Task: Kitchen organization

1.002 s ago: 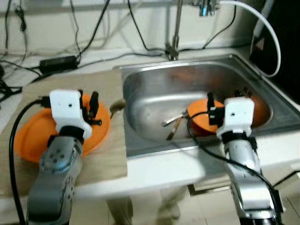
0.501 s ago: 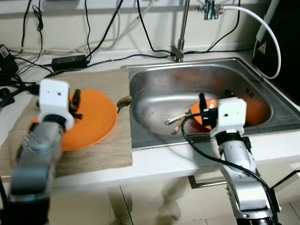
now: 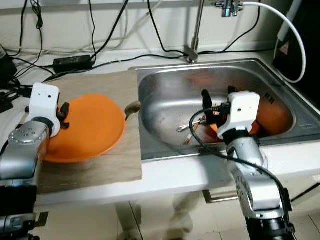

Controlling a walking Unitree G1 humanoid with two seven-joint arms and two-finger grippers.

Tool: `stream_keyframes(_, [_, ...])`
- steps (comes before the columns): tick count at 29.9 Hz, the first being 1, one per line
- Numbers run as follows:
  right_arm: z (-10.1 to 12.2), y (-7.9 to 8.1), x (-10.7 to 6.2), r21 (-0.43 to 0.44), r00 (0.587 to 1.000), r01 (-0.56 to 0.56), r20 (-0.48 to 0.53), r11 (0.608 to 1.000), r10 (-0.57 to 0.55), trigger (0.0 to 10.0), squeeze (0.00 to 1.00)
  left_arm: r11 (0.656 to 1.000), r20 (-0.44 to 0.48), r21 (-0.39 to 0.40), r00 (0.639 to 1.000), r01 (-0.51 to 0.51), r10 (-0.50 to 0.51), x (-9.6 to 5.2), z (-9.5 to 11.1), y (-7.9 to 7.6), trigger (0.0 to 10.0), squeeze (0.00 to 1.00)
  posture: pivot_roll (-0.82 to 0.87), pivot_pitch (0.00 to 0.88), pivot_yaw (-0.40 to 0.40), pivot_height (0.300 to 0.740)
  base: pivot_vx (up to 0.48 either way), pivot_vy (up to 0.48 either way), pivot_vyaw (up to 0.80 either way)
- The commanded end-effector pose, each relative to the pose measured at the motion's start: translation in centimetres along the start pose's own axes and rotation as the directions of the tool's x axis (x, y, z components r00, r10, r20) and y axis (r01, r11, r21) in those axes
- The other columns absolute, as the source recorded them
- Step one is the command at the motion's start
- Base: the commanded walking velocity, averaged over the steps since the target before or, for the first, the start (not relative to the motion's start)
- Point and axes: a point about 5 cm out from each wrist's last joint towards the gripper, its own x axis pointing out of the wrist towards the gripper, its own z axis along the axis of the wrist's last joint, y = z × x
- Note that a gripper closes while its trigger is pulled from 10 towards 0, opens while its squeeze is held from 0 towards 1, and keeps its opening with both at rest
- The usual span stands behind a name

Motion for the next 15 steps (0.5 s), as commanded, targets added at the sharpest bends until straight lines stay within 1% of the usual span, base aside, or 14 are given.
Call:
stream_keyframes(1, [0.0,0.0,0.3,0.0,0.999,-0.031,-0.017,1.0,0.031,10.0,0.0,1.0,0.024,-0.001,0.999,-0.024,0.024,0.2,0.8,0.8,10.0,0.0,0.02,0.0,0.032,0.74,0.0,0.0,0.8])
stream_keyframes(11, [-0.1,0.4,0.4,0.025,0.998,-0.063,-0.024,0.998,0.064,10.0,0.0,1.0,0.044,0.0,0.999,-0.027,0.027,0.3,1.0,1.0,10.0,0.0,0.03,0.0,0.028,0.74,0.0,0.0,0.8])
stream_keyframes(13, [-0.2,0.4,0.4,0.027,0.998,-0.061,-0.029,0.998,0.062,10.0,0.0,1.0,0.052,0.006,0.998,-0.025,0.025,0.3,1.2,1.0,10.0,0.0,0.03,0.0,0.029,0.74,0.0,0.0,0.59])
stream_keyframes(15, [-0.3,0.4,0.4,0.031,0.998,-0.054,-0.033,0.998,0.055,10.0,0.0,1.0,0.081,0.016,0.997,-0.004,0.003,0.1,1.9,0.7,10.0,0.0,0.03,0.0,0.033,0.74,0.0,0.0,0.0])
